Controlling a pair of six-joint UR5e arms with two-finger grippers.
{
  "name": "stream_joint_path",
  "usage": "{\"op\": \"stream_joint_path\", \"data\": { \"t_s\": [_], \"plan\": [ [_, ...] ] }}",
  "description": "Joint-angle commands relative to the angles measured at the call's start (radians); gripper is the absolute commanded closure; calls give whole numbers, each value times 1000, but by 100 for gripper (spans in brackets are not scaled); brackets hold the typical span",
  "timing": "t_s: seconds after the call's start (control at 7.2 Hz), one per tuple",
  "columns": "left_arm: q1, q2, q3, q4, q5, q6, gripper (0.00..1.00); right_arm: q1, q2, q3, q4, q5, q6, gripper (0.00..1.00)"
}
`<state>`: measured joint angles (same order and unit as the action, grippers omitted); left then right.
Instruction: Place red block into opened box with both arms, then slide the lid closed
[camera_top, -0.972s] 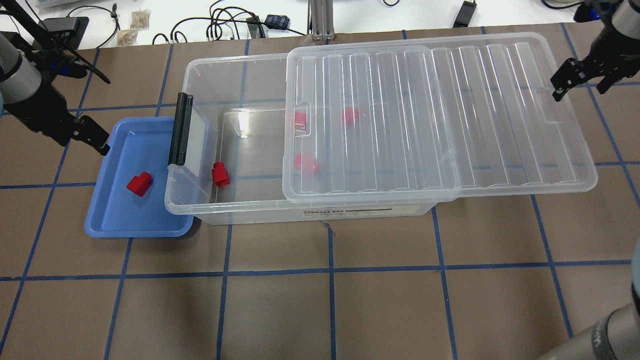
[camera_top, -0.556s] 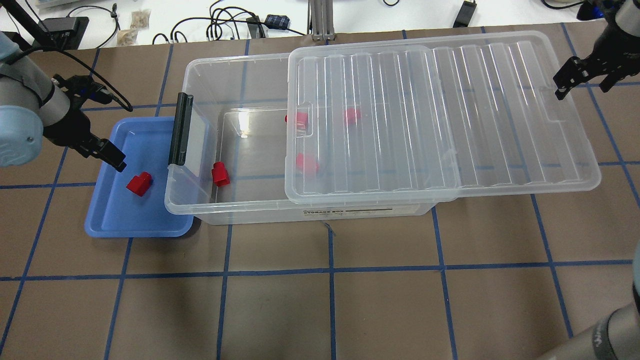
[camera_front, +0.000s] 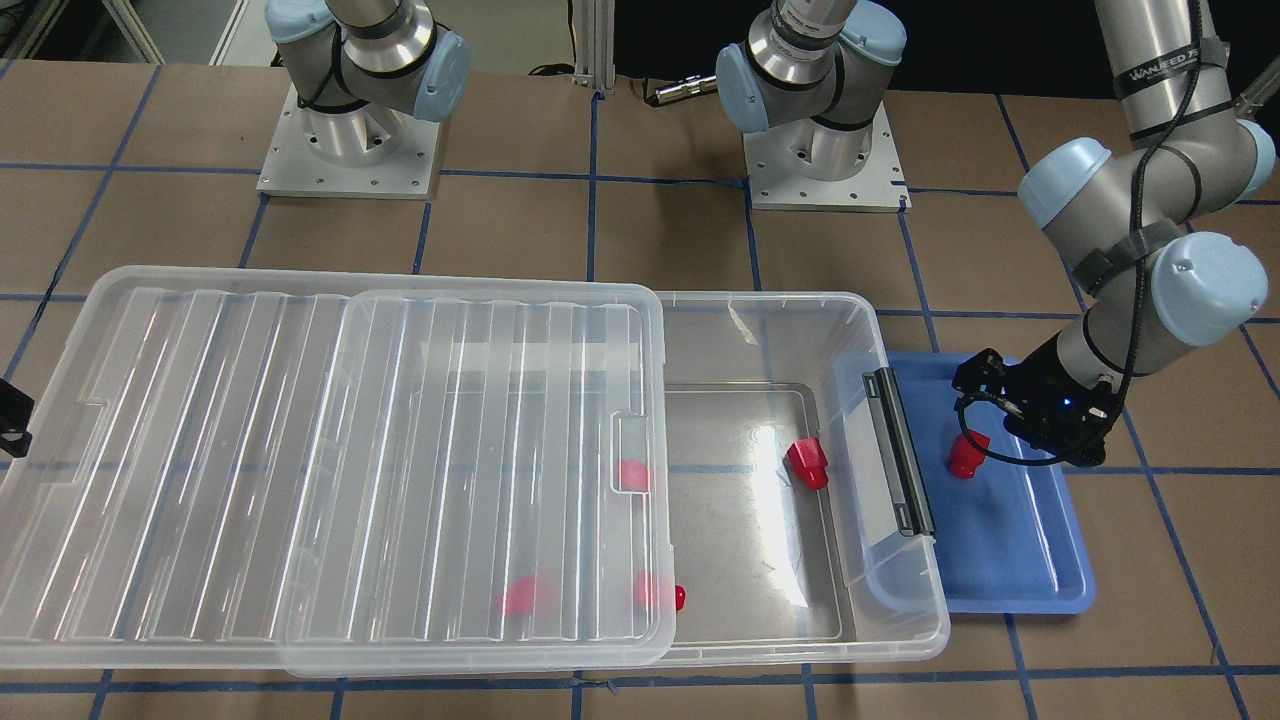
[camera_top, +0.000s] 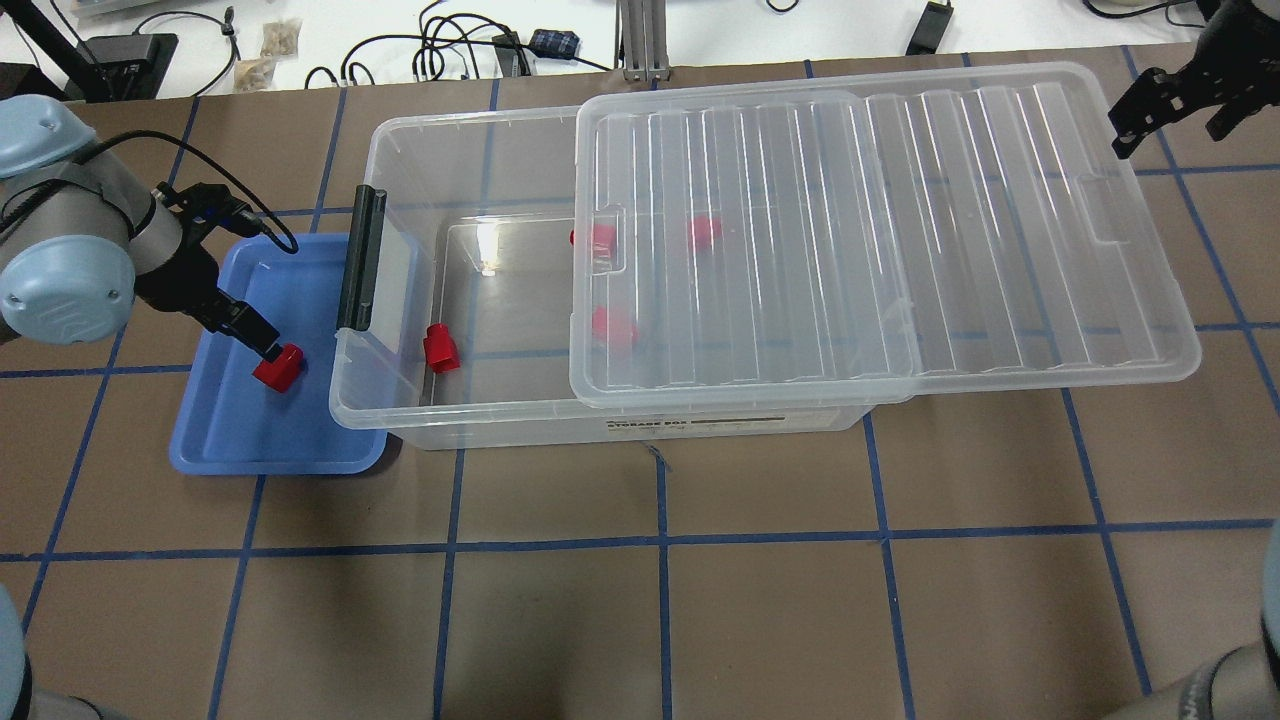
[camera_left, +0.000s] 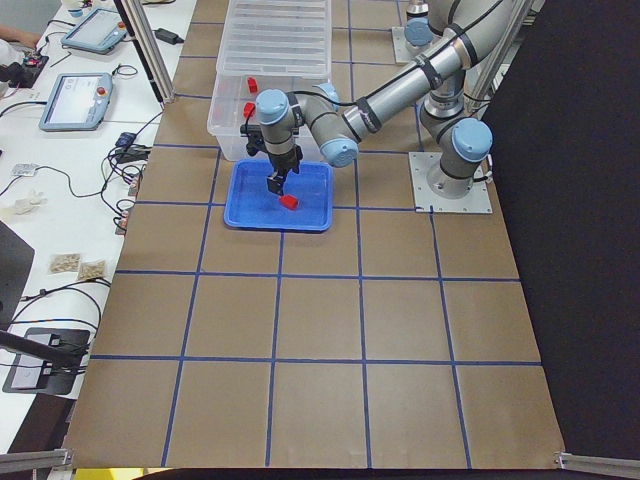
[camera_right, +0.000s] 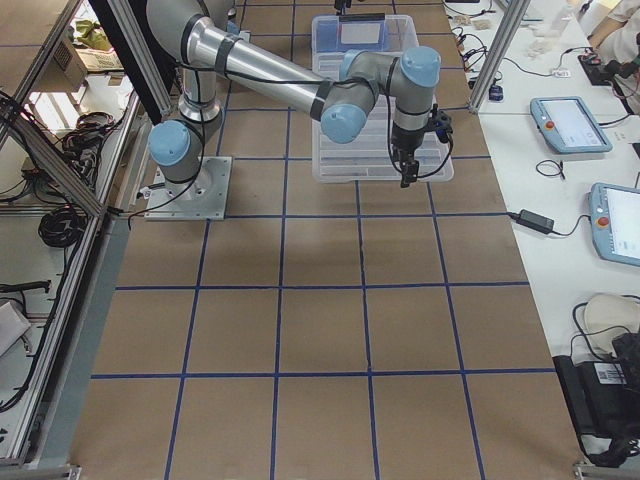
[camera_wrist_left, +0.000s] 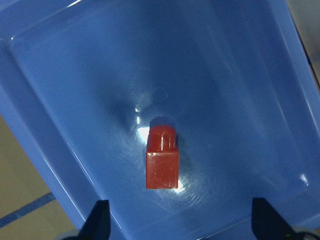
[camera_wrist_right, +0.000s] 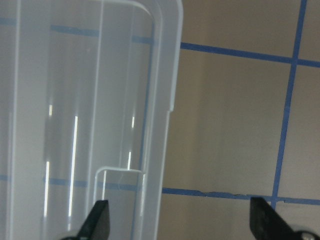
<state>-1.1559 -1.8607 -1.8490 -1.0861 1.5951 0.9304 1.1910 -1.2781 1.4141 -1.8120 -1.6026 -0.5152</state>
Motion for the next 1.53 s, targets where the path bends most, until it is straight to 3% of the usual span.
{"op": "stream_joint_path", "data": {
  "t_s": [0.0,0.28,0.69,1.11,1.25,1.39],
  "plan": [
    [65,-50,-15,31,-3,88,0,51,-96,-58,153,6,58,0],
    [68,-80,-22,60,-9,94,0,131,-193,-57,255,4,169,0],
    [53,-110,-16,98,-12,88,0,319,-213,-53,293,-3,460,0],
    [28,-127,-15,124,-12,88,3,398,-211,-38,290,-2,537,0],
    [28,-141,-13,132,-12,88,21,398,-211,-38,286,-7,535,0],
    [27,-143,-12,132,-10,94,65,398,-211,-38,283,-8,535,0]
  ]
}}
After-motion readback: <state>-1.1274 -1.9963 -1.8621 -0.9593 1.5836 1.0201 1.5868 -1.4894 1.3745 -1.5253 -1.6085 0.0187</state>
